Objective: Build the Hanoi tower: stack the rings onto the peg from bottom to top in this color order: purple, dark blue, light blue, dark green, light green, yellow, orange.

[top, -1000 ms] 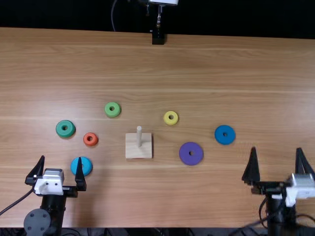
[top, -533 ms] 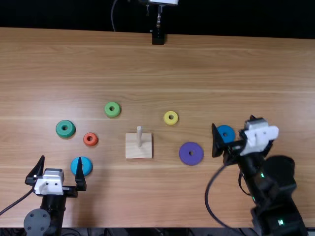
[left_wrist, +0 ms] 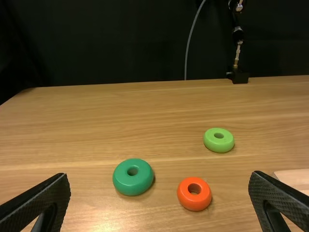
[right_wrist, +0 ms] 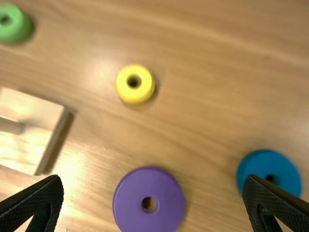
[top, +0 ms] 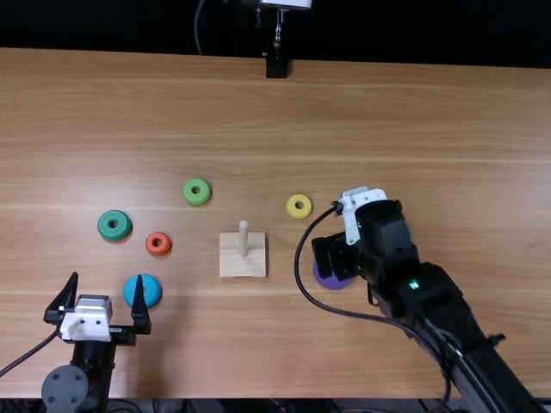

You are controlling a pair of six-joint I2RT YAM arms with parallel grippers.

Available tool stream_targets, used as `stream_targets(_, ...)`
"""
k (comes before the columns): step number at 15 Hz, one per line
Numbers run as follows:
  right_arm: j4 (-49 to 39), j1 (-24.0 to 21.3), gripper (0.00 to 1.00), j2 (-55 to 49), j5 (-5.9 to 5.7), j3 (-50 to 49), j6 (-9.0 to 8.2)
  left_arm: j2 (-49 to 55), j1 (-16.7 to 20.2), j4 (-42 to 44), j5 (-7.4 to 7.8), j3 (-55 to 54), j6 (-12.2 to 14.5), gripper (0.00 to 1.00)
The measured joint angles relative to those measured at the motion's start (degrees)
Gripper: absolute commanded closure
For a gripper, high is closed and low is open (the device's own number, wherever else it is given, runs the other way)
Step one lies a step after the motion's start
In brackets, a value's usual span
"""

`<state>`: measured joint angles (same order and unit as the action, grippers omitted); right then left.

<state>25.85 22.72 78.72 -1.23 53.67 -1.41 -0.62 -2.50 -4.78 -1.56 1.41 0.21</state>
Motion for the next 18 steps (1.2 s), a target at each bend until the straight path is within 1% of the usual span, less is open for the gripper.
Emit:
stream_targets(1, 0.4, 0.0, 0.00, 2.9, 0.13, 0.0, -1.44, 0.0, 0.0, 0.0, 0.02, 0.0, 0.0, 0.00)
stream_targets(3, 0.5, 0.0, 0.00, 4.7, 0.37, 0.0, -3.26, 0.0, 0.0, 0.0, 0.00, 0.0, 0.0, 0.00)
stream_targets(5, 0.3, 0.0, 0.00, 5.7, 0.44, 0.0, -4.09, 0.0, 0.0, 0.0, 0.04, 0.0, 0.0, 0.00)
stream_targets(6, 0.3, 0.0, 0.00, 8.2, 0.57, 0.3, -4.37, 0.0, 0.0, 0.0, 0.02, 0.0, 0.0, 0.00)
stream_targets(8, 0.6, 0.0, 0.00, 14.2, 0.61, 0.3, -4.61, 0.0, 0.0, 0.0, 0.02, 0.0, 0.0, 0.00)
stream_targets(9, 0.8, 0.0, 0.00, 15.1, 0.61, 0.3, -4.70, 0.0, 0.0, 0.0, 0.04, 0.0, 0.0, 0.00)
stream_targets(14, 4.4, 0.0, 0.00, 15.2, 0.74, 0.3, -4.76, 0.0, 0.0, 0.0, 0.02, 0.0, 0.0, 0.00)
stream_targets(16, 4.6, 0.0, 0.00, 18.1, 0.81, 0.3, -4.90, 0.0, 0.0, 0.0, 0.02, 0.0, 0.0, 0.00)
stream_targets(17, 4.6, 0.0, 0.00, 19.2, 0.35, 0.6, -4.92, 0.0, 0.0, 0.0, 0.02, 0.0, 0.0, 0.00)
stream_targets(18, 4.6, 0.0, 0.00, 19.2, 0.37, 0.7, -4.90, 0.0, 0.0, 0.0, 0.02, 0.0, 0.0, 0.00)
